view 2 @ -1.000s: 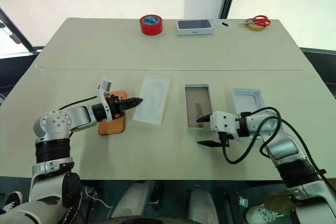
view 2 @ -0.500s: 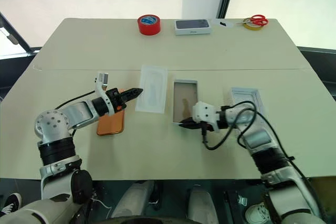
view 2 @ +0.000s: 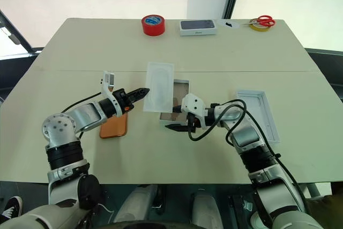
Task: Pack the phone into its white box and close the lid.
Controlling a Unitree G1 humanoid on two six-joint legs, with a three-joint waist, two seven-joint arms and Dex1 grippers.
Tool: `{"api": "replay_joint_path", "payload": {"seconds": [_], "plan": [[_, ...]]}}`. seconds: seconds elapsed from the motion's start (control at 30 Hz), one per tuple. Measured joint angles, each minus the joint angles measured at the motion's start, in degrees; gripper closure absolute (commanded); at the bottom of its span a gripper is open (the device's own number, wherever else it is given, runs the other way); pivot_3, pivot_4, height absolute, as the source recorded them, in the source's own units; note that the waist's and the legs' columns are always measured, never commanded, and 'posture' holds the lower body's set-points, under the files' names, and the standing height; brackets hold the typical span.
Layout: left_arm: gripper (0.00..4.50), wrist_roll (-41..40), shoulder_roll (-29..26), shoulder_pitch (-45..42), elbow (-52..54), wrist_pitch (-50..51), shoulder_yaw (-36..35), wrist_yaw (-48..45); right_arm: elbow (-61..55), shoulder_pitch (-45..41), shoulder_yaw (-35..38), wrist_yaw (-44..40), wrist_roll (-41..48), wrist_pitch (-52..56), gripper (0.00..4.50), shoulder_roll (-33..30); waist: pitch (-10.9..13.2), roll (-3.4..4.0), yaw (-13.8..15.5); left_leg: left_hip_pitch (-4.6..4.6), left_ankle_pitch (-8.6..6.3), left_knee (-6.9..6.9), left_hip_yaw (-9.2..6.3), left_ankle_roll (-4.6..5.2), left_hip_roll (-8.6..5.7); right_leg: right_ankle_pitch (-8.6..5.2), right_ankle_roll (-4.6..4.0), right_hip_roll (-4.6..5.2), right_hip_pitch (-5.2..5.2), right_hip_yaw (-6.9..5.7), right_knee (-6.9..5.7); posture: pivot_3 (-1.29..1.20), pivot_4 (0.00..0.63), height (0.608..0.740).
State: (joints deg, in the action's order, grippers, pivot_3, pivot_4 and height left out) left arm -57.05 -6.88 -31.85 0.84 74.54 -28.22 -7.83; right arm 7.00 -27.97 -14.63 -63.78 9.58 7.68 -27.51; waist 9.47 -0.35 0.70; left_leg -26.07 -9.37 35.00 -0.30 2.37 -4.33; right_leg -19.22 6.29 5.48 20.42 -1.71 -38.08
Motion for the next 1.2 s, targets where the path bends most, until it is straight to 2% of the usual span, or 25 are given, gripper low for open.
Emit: {"api": "replay_joint_path", "payload": {"seconds": [0.17,0.23,0.33,0.6,0.7,0.77,0.9,1.0,1.13,1.2], "plan": [[4.5,-0.48,2.2,0.88,0.43,-1.56,0.75,1.14,0.41,1.78,4.65,-2.26,-0.07,-1.98,0.03,-10.89,0.01,-0.04,0.35,-0.03,-0.03,0.02,0.0,0.06,-0.07,0.0,0.0,0.07,-0.04,-0.01,0.07,0.0,0.15,0.738],[4.5,-0.39,2.96,1.74,0.43,-2.42,1.49,1.37,2.97,1.76,6.88,-1.64,-0.69,-3.72,0.03,-13.11,0.01,-0.05,0.08,-0.03,-0.03,0.01,0.0,0.06,-0.06,0.0,0.0,0.06,-0.04,-0.01,0.07,0.0,0.15,0.738],[4.5,0.16,4.06,2.2,0.36,-3.12,4.09,1.67,7.05,1.4,8.46,0.05,-1.63,-5.4,0.03,-13.85,0.02,-0.06,-0.14,-0.04,-0.03,-0.03,0.01,0.05,0.0,0.0,0.0,0.02,-0.11,0.0,0.05,0.0,0.15,0.738],[4.5,1.57,3.45,2.19,-3.02,-5.57,7.14,0.57,7.59,0.77,8.84,2.01,-1.56,-6.72,0.03,-12.61,0.03,-0.07,0.16,-0.06,0.03,0.01,0.0,-0.04,0.02,0.0,0.0,0.0,-0.04,-0.01,0.07,0.0,0.15,0.738],[3.57,1.57,2.75,2.18,-3.86,-5.58,7.47,-0.56,7.59,0.77,8.84,2.69,-1.56,-6.95,0.0,-12.31,0.03,-0.07,0.14,-0.07,0.03,0.01,0.0,-0.03,0.02,0.0,0.0,0.0,-0.03,-0.01,0.07,0.0,0.15,0.738],[2.7,1.59,1.78,2.18,-3.87,-5.21,8.8,-1.22,7.59,0.77,8.85,2.85,-1.56,-6.99,0.0,-12.31,0.03,-0.07,0.09,-0.07,0.03,0.0,0.0,-0.03,0.02,0.0,0.0,0.0,-0.03,-0.01,0.07,0.0,0.15,0.738],[2.7,2.48,0.45,2.2,-3.73,-5.96,11.27,-2.96,7.43,0.24,8.91,3.57,-1.23,-6.77,0.0,-10.37,0.03,-0.07,0.02,-0.07,0.03,-0.01,0.0,-0.04,0.03,0.0,0.0,0.0,-0.02,-0.01,0.06,0.0,0.15,0.738],[2.64,3.18,-1.23,2.34,-2.46,-6.73,12.61,-4.56,6.49,-1.27,8.86,4.37,0.46,-5.26,0.89,-6.44,0.03,-0.07,-0.24,-0.08,0.06,-0.08,0.0,-0.08,0.05,0.0,0.0,-0.02,-0.02,0.01,0.04,0.0,0.15,0.738],[2.64,7.24,-6.75,4.16,2.37,-12.77,16.43,-10.33,5.61,-4.42,8.48,6.55,1.04,-3.4,2.9,-1.79,0.02,-0.05,-0.22,-0.08,0.09,-0.16,0.0,-0.13,0.05,0.0,-0.01,-0.02,0.08,0.01,0.05,0.0,0.15,0.738],[2.64,10.51,-11.19,6.64,4.89,-18.37,17.59,-14.68,7.32,-6.79,6.8,9.71,-2.13,-5.64,4.08,1.22,0.02,-0.04,-0.48,-0.07,0.1,-0.21,0.0,-0.16,0.04,0.0,-0.02,-0.03,0.13,0.01,0.05,0.0,0.15,0.738]]}}
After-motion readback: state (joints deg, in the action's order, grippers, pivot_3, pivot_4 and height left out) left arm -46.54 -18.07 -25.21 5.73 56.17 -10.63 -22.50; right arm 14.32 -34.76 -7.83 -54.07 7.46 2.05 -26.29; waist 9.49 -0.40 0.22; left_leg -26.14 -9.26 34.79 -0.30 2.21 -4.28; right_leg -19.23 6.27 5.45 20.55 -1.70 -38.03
